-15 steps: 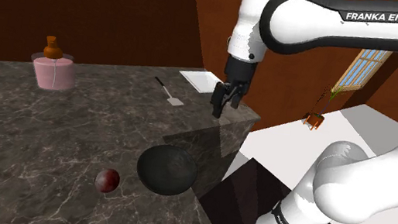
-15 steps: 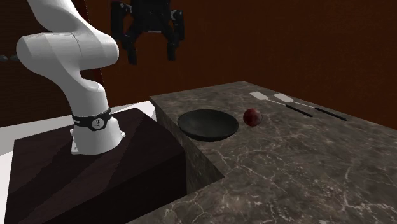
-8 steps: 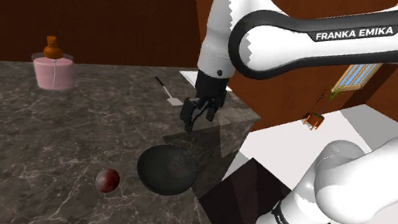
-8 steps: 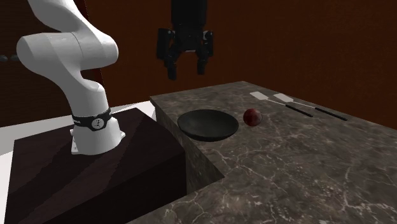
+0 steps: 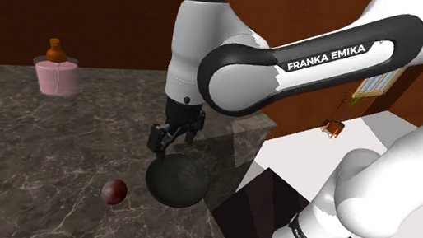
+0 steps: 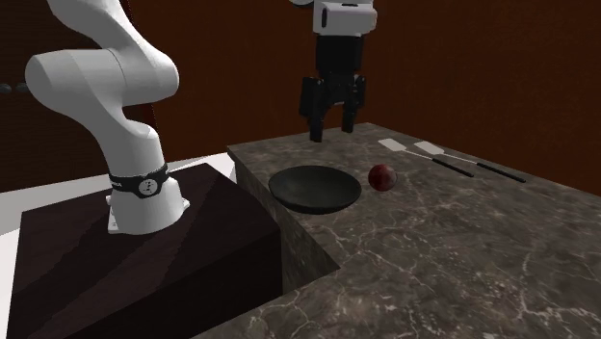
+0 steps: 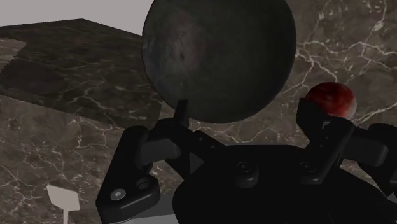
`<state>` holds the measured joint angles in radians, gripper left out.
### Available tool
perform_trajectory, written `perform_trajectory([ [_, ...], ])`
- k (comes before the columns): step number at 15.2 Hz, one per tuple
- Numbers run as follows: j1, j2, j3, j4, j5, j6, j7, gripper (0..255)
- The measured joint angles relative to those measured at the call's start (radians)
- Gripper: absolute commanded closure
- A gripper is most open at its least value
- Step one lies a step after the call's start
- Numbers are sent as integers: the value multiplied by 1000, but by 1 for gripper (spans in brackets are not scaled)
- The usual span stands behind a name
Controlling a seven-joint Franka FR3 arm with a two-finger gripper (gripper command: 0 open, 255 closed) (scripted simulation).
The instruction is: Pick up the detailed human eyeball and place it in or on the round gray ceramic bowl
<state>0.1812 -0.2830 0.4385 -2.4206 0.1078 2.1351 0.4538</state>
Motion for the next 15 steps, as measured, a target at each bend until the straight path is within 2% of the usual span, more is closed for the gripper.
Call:
perform_trajectory([
  [5, 7, 188, 86, 96, -97, 95, 151, 0],
  [8, 22, 306, 118, 169, -184, 130, 250, 0],
  [11, 56, 431, 128, 257, -285, 148, 353, 0],
  [15, 75, 499, 117, 279, -342, 181, 398, 0],
])
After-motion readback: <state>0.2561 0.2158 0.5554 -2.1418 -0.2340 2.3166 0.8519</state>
